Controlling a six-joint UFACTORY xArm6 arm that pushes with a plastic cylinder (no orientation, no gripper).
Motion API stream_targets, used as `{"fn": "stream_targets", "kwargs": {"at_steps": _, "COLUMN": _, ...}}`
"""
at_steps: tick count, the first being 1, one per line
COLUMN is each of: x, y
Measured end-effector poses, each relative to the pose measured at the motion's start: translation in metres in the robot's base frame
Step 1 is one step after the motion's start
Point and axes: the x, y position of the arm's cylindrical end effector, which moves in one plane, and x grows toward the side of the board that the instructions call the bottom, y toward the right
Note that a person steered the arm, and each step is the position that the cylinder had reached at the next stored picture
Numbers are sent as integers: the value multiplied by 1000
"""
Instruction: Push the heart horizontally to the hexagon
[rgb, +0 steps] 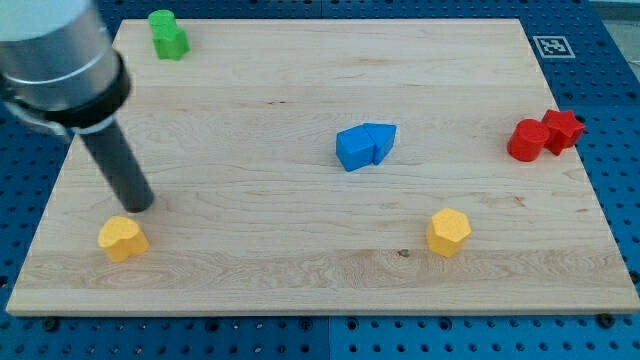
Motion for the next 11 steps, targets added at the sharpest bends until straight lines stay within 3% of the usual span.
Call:
{"fn": "stream_targets", "kwargs": {"at_steps": 2, "x": 42, "y": -4}}
{"fn": "stream_targets", "kwargs": {"at_steps": 3, "x": 50, "y": 0}}
{"fn": "stream_targets", "kwargs": {"at_steps": 4, "x": 43, "y": -32}}
{"fn": "stream_targets", "kwargs": {"at_steps": 5, "x": 72, "y": -29}}
{"fn": "stream_targets", "kwargs": {"at_steps": 7, "x": 96, "y": 29}}
{"fn": "stream_targets", "kwargs": {"at_steps": 10, "x": 72, "y": 129}}
{"fn": "stream_targets", "kwargs": {"at_steps": 11, "x": 68, "y": 132}}
